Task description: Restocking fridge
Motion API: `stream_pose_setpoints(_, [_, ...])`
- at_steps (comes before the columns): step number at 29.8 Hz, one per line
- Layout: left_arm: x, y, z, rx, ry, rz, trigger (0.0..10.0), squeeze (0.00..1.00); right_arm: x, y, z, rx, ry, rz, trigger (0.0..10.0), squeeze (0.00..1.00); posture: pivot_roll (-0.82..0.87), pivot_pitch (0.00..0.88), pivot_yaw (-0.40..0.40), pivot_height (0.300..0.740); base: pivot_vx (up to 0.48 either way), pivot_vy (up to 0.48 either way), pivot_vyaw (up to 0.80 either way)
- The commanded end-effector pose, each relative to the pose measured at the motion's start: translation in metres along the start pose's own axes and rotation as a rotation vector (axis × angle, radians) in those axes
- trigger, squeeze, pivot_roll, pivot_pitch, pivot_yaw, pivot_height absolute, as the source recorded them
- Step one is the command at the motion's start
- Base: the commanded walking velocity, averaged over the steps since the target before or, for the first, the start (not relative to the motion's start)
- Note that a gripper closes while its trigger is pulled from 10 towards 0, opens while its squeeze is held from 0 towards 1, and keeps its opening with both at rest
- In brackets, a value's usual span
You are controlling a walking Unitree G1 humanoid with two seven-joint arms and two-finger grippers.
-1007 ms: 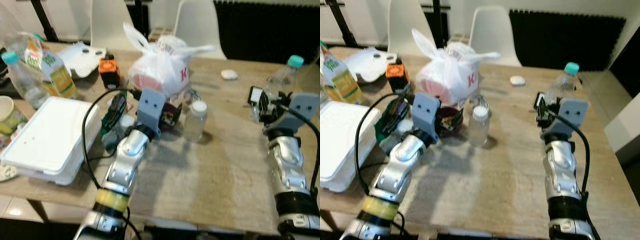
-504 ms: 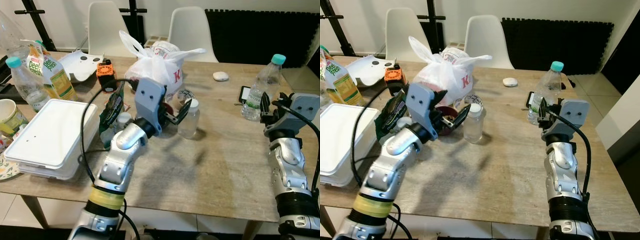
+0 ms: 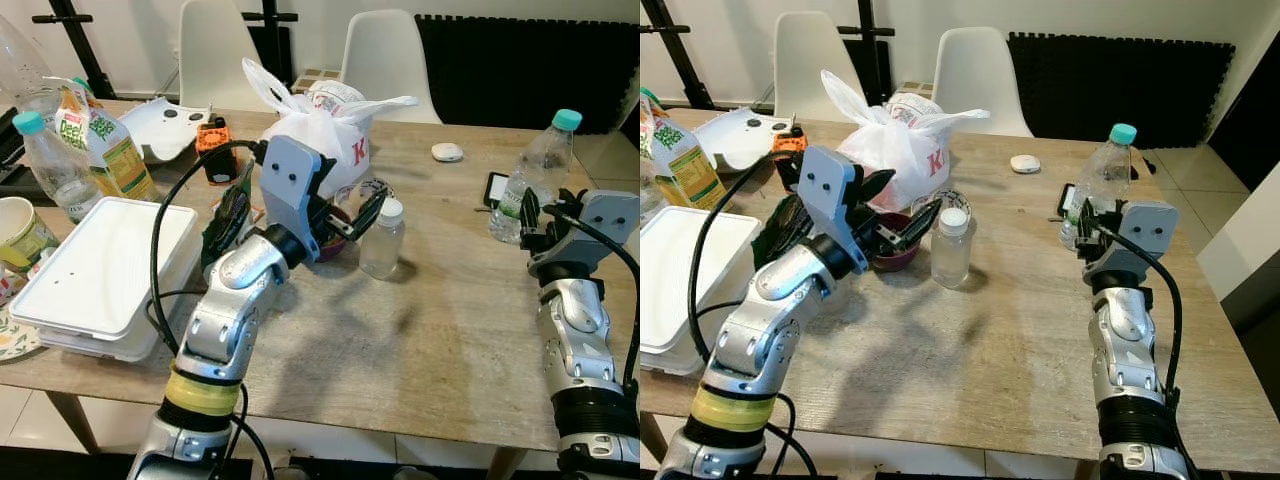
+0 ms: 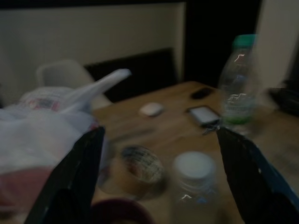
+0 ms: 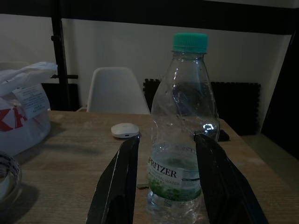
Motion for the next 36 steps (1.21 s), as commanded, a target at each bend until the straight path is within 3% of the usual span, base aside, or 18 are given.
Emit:
stream_pose_setpoints(1, [-0.012,0.014,-0.001,0.008,0.080,0.047,10.0,0.00,0.000,0.000,0.000,-0.005,0.003,0.010,10.0,0.00,0.01,0.075,-0.028,0.740,0.000,0.000,0.00])
stream_pose_setpoints(8, [-0.031,0.035,0.004,-0.014,0.079,0.132,10.0,0.00,0.003,0.001,0.001,-0.002,0.002,-0.002,10.0,0.00,-0.01,0.069,-0.020,0.740,0.000,0.000,0.00])
stream_pose_setpoints(15, [-0.044,0.038,-0.003,-0.092,-0.042,0.174,10.0,0.00,0.004,-0.001,-0.002,-0.011,-0.003,-0.007,10.0,0.00,-0.02,0.064,-0.016,0.740,0.000,0.000,0.00])
stream_pose_setpoints(19, [-0.050,0.040,-0.006,-0.107,-0.052,0.176,10.0,0.00,0.003,-0.001,-0.001,-0.009,-0.005,-0.003,10.0,0.00,-0.03,0.061,-0.016,0.740,0.000,0.000,0.00])
stream_pose_setpoints(20, [-0.052,0.040,-0.007,-0.110,-0.053,0.173,6.4,0.00,0.003,-0.001,0.000,-0.007,-0.005,-0.003,10.0,0.00,-0.03,0.058,-0.014,0.740,0.000,0.000,0.00])
stream_pose_setpoints(21, [-0.053,0.042,-0.007,-0.112,-0.050,0.170,5.0,0.00,0.003,-0.001,0.000,-0.006,-0.006,-0.003,10.0,0.00,-0.03,0.058,-0.012,0.740,0.000,0.000,0.00])
stream_pose_setpoints(22, [-0.053,0.042,-0.007,-0.112,-0.050,0.170,5.0,0.00,0.003,-0.001,0.000,-0.006,-0.006,-0.003,10.0,0.00,-0.03,0.058,-0.012,0.740,0.000,0.000,0.00])
stream_pose_setpoints(23, [-0.054,0.043,-0.008,-0.118,-0.043,0.169,2.9,0.00,0.003,0.000,0.000,-0.006,-0.005,-0.003,10.0,0.00,-0.03,0.057,-0.011,0.740,0.000,0.000,0.00])
stream_pose_setpoints(24, [-0.055,0.044,-0.009,-0.124,-0.030,0.172,0.0,0.00,0.003,0.000,0.000,-0.006,-0.005,-0.004,10.0,0.00,-0.04,0.054,-0.008,0.740,0.000,0.000,0.00])
stream_pose_setpoints(29, [-0.054,0.045,-0.015,-0.176,0.008,0.152,0.7,0.00,0.004,0.000,-0.001,-0.014,-0.003,-0.007,10.0,0.00,-0.04,0.049,0.002,0.740,0.000,0.000,0.00])
stream_pose_setpoints(32, [-0.053,0.044,-0.018,-0.199,0.052,0.150,0.0,0.00,0.003,-0.001,-0.002,-0.019,-0.002,-0.006,10.0,0.00,-0.04,0.048,0.006,0.740,0.000,0.000,0.00])
stream_pose_setpoints(36, [-0.056,0.044,-0.017,-0.193,0.082,0.161,0.0,0.00,0.002,-0.003,-0.002,-0.025,0.001,-0.004,10.0,0.00,-0.04,0.046,0.009,0.740,0.000,0.000,0.00])
Point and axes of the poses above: a point about 5 cm out from each wrist's last joint towards the gripper, its own y axis pointing out of the wrist towards the gripper, its own x axis along the axis of the wrist's last joint, z = x × y, the point moved 2 cm from there along y, pointing out of the wrist towards the gripper, and after that the axes turned 6 degrees about -y, right-handed, at the moved point
